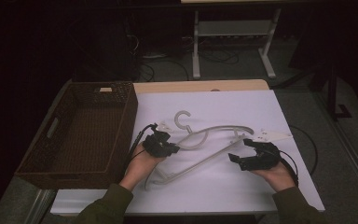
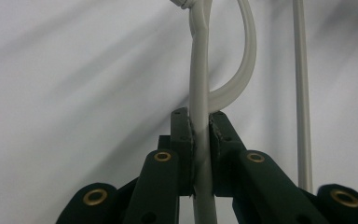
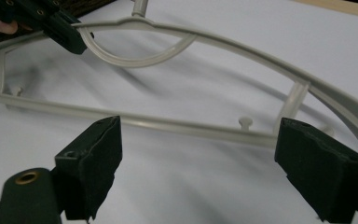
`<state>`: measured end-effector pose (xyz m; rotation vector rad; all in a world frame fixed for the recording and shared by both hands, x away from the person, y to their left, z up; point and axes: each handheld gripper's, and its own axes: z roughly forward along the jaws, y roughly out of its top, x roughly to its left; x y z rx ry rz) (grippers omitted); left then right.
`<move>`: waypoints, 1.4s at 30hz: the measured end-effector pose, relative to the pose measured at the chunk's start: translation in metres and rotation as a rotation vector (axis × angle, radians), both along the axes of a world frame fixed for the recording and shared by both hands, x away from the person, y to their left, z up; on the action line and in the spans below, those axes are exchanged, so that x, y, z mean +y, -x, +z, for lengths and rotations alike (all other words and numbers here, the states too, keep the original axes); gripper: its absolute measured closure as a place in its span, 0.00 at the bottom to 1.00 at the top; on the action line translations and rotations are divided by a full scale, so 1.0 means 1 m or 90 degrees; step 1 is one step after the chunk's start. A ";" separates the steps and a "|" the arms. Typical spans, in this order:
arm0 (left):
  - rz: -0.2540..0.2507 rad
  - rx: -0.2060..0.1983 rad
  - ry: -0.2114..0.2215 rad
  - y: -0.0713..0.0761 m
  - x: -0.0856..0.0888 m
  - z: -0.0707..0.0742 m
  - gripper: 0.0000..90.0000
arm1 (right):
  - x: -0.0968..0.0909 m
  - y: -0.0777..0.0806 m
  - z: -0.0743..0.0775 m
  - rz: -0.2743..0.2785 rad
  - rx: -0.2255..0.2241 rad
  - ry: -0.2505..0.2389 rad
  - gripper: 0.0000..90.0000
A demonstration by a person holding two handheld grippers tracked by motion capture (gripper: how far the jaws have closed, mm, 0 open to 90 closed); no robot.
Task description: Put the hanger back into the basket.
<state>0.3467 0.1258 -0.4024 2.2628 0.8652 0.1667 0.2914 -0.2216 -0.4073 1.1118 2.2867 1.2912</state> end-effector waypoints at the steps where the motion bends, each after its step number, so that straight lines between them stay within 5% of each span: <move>1: 0.000 0.000 0.000 0.000 0.000 0.000 0.92 | 0.000 0.000 0.000 0.000 0.000 0.000 0.16; 11: 0.007 -0.022 0.001 0.000 0.001 0.034 0.92 | -0.026 0.019 -0.004 -0.028 -0.017 -0.022 0.15; 25: 0.013 -0.025 0.018 -0.005 0.012 0.078 0.92 | -0.033 0.028 -0.006 -0.036 -0.030 -0.028 0.13; 30: 0.023 -0.037 0.009 -0.007 0.026 0.100 0.92 | -0.031 0.027 -0.006 -0.046 -0.038 -0.024 0.02; 42: 0.061 -0.057 0.014 -0.012 0.068 0.133 0.92 | -0.030 0.027 -0.008 -0.046 -0.039 -0.022 0.00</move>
